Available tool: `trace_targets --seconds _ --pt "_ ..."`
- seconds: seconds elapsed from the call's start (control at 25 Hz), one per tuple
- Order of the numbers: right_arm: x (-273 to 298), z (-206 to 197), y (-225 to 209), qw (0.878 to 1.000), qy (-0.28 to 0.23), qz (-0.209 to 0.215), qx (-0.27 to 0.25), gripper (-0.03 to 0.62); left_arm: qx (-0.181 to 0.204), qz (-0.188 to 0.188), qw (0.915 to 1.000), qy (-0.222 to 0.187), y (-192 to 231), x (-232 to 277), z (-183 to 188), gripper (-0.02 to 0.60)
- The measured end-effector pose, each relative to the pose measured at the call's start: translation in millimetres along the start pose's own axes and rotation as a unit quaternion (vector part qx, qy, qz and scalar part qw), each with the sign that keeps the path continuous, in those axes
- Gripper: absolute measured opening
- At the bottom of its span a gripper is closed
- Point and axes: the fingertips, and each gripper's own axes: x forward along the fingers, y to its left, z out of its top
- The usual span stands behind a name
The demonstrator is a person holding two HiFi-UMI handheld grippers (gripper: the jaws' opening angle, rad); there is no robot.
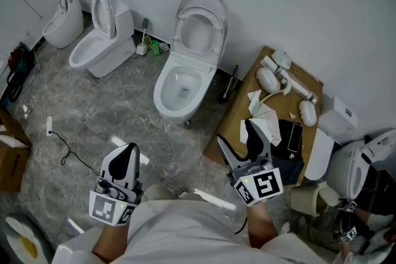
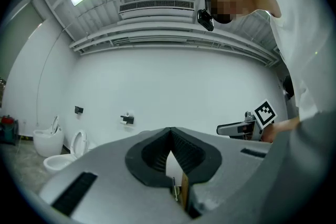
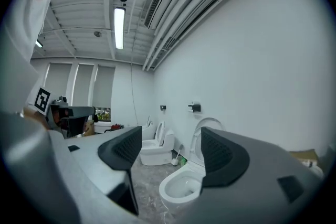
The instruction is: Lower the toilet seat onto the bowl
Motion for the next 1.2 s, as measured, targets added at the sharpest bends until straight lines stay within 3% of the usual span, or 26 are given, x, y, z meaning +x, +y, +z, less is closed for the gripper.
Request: trace_targets --seconds 0.36,0.64,1.0,1.2 --pt "51 -13 -8 0.999 0.032 0.000 -0.009 0.351 -0.015 0.005 0.9998 0.016 49 30 -19 0.005" --pt "157 -23 -31 0.997 0.073 -0.017 -0.017 0.351 -0.049 -0.041 0.9978 0.018 121 132 -45 0.005" --pt "329 -13 -70 0.992 0.108 -0.042 -0.038 0.350 -0.050 -0.095 0.9941 0.018 249 261 -43 0.005" --pt "362 -14 -93 0.990 0.128 -0.049 -0.045 0.350 -0.064 -0.106 0.9923 0.009 268 315 -42 0.005"
